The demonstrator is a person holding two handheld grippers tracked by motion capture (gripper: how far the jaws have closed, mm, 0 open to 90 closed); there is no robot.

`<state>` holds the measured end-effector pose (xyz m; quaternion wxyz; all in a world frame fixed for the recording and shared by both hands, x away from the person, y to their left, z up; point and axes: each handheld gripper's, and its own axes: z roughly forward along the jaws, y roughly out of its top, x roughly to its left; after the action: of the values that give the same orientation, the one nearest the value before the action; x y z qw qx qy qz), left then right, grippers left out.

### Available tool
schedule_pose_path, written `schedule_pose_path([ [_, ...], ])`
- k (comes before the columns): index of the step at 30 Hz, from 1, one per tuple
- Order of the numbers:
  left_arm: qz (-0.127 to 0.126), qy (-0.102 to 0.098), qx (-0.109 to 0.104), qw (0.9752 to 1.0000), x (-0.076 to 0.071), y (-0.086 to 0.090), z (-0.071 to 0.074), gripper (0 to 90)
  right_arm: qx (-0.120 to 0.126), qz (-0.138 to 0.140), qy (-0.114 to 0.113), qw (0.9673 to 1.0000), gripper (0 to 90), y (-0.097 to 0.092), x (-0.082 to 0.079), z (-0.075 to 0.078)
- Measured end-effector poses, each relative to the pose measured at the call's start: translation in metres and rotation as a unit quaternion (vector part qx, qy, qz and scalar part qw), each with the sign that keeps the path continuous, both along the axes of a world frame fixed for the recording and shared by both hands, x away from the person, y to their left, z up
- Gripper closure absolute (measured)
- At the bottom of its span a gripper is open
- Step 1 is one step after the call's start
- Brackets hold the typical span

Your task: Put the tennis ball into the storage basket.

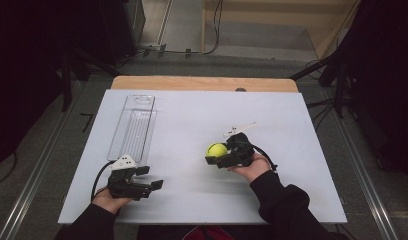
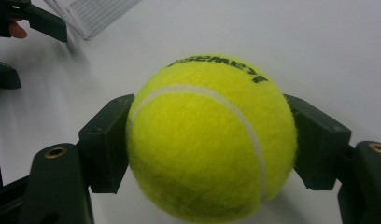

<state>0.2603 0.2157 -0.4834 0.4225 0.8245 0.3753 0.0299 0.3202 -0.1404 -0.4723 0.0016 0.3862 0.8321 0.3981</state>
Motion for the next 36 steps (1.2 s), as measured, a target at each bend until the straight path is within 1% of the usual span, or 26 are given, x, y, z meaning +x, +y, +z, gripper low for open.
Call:
schedule_pose_path([
  [5, 0.000, 0.001, 0.000, 1.0000, 0.000, 0.000, 0.000, 21.1, 0.001, 0.006, -0.002, 1.0000, 22.9, 0.006, 0.002, 0.003],
  [10, 0.000, 0.001, 0.000, 1.0000, 0.000, 0.000, 0.000, 21.1, 0.006, 0.011, 0.002, 0.9999, 22.9, 0.013, 0.004, 0.006],
  [14, 0.000, 0.000, 0.001, 1.0000, 0.000, 0.000, 0.000, 21.1, 0.006, 0.017, -0.001, 0.9998, 22.9, 0.017, 0.006, 0.009],
  [23, 0.001, 0.001, 0.000, 1.0000, 0.000, 0.000, 0.000, 21.1, 0.017, 0.024, 0.000, 0.9996, 22.9, 0.028, 0.012, 0.014],
  [26, 0.001, 0.002, 0.000, 1.0000, 0.000, 0.000, 0.000, 21.1, 0.016, 0.029, -0.001, 0.9995, 22.9, 0.031, 0.014, 0.016],
  [29, 0.001, 0.002, 0.001, 1.0000, 0.000, 0.000, -0.001, 21.1, 0.022, 0.030, 0.003, 0.9993, 22.9, 0.034, 0.019, 0.017],
  [36, 0.002, 0.002, 0.000, 1.0000, 0.000, 0.000, -0.001, 21.1, 0.022, 0.040, 0.007, 0.9989, 22.9, 0.046, 0.024, 0.020],
])
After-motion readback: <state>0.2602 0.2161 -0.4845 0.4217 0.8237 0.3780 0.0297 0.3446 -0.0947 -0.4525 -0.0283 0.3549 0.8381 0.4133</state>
